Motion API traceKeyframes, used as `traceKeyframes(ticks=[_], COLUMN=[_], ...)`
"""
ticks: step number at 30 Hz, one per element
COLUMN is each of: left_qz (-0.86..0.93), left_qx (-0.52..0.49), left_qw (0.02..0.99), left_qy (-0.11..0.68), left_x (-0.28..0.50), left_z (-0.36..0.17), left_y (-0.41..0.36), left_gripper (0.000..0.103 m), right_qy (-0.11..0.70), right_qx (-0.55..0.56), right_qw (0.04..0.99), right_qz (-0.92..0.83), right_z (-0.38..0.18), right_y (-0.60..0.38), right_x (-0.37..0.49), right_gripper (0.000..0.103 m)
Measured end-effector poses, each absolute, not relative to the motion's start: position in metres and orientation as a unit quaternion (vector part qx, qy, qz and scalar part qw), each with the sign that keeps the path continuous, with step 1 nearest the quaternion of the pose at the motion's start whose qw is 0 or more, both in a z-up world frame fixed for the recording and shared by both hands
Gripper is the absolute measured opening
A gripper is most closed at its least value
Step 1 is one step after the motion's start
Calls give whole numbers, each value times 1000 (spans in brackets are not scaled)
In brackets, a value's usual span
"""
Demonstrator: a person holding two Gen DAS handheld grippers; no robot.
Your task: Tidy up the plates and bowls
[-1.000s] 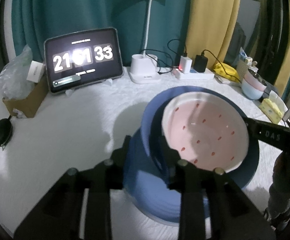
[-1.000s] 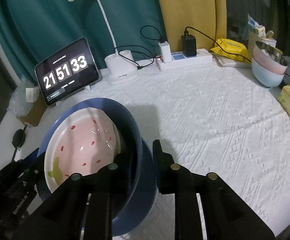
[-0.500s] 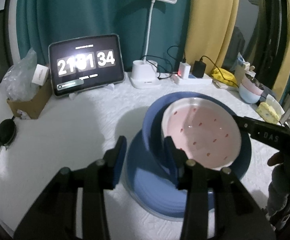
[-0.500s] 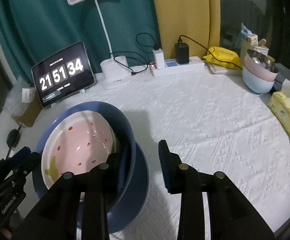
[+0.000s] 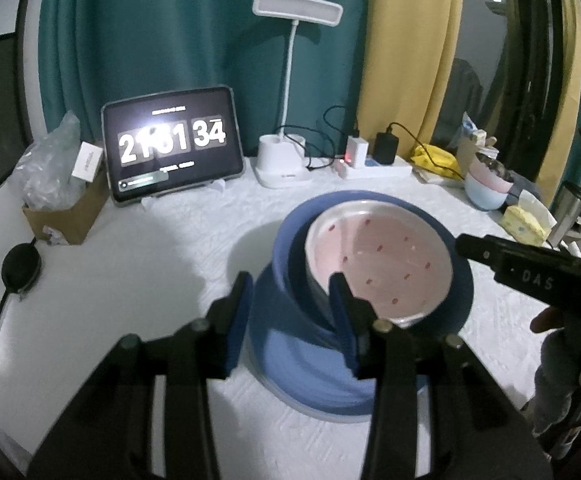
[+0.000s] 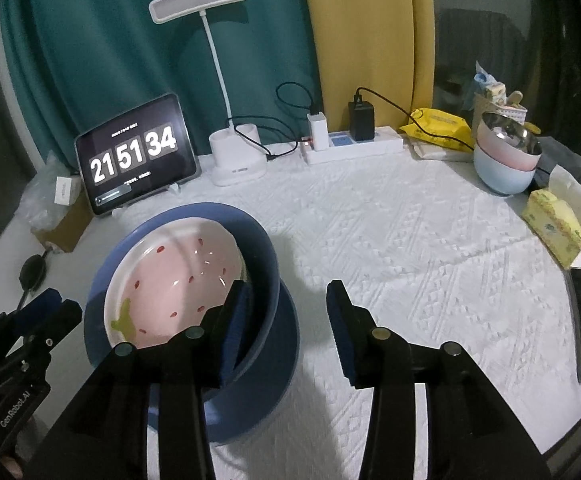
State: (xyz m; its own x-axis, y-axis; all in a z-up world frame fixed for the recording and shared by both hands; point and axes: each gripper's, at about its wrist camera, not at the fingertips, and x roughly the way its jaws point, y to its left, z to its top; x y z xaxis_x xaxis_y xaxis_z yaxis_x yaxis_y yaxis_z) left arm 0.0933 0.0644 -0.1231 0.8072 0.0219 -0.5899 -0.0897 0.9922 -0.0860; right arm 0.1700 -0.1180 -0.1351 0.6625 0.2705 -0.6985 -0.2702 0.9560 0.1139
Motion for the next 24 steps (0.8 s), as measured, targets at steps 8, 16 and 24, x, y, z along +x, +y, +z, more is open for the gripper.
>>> traceKeyframes(ticks=[8,16,24], left_qz=[31,30,19], left_qx=[-49,-33,-19], left_qw=[953,958,965], left_qy=[296,284,263], left_x=[77,61,42], left_z=[-117,-113,-102], left_y=[59,47,34], left_gripper=[41,42,96], right_qy=[373,359,344], right_qx=[-2,-6,-3], right_qw=[916,923,930], right_qz=[145,140,134], right_z=[-129,-121,-110], right_y=[-122,-128,-141], right_x=[153,134,115], right_gripper=[43,44,45])
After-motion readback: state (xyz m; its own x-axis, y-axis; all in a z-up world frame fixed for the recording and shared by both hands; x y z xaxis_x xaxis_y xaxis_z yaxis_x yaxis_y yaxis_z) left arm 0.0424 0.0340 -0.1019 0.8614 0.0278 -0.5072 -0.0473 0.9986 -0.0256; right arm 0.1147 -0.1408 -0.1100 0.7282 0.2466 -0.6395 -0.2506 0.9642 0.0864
